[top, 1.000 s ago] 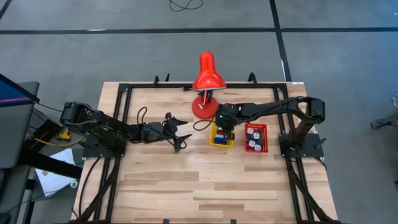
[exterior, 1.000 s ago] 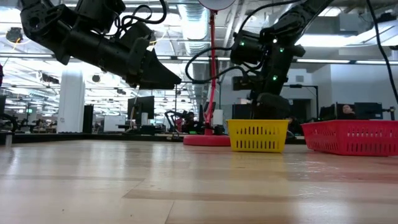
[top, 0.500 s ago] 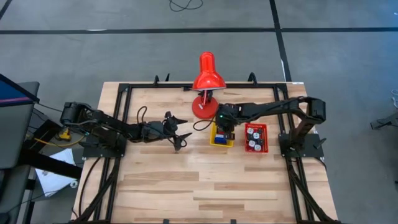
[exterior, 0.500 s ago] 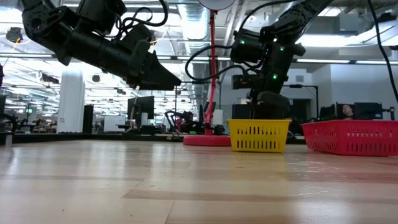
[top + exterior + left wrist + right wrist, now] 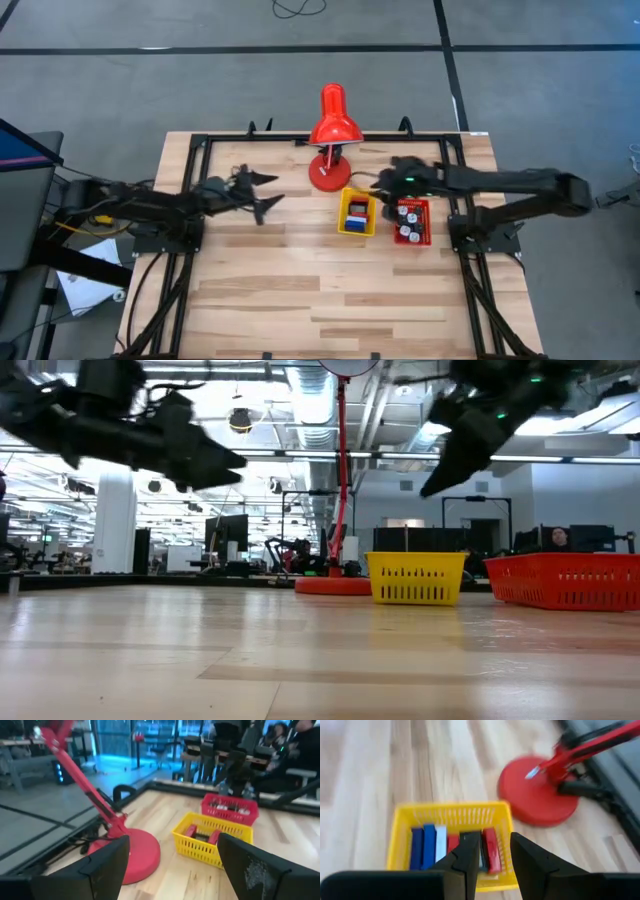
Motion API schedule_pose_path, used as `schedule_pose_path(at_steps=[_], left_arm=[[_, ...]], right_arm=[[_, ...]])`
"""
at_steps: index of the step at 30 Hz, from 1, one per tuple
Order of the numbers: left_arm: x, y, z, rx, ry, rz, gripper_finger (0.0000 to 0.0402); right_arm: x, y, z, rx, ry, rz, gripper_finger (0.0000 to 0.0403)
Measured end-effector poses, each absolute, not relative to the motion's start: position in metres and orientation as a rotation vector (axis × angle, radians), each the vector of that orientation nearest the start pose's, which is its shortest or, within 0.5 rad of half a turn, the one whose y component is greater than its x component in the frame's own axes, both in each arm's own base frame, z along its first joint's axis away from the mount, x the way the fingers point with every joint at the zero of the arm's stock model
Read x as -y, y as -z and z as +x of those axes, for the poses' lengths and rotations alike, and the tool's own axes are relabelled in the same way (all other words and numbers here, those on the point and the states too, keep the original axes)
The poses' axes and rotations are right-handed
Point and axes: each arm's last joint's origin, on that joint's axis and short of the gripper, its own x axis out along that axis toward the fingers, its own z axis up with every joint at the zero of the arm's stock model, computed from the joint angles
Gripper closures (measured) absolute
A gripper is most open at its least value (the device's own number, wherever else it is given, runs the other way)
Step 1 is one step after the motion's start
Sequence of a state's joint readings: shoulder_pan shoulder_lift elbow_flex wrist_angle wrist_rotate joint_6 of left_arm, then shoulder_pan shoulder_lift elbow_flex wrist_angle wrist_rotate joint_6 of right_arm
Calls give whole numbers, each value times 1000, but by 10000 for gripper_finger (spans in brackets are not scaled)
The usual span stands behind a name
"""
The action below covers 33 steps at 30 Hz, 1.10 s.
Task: Pick & Place Office items
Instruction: Return to Home Position
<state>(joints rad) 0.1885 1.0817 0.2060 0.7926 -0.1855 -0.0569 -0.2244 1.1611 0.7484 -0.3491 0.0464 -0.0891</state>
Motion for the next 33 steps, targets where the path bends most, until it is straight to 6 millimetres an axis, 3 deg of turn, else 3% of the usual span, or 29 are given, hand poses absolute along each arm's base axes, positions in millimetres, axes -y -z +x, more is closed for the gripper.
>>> schedule_pose_path(at_steps=[5,12,20,33], left_arm=[[-45,-175,154,18,-398,-57,105],[-56,-175,134,-5,-366,-71,105],[-65,-174,123,-20,-418,-156,105],[-47,-162,125,-18,-480,-118,105]], right_arm=[[44,-231,183,-485,263,25,300],[39,-217,150,-219,279,41,300],[37,-201,137,-111,285,82,300],[35,-177,129,-18,285,83,300]])
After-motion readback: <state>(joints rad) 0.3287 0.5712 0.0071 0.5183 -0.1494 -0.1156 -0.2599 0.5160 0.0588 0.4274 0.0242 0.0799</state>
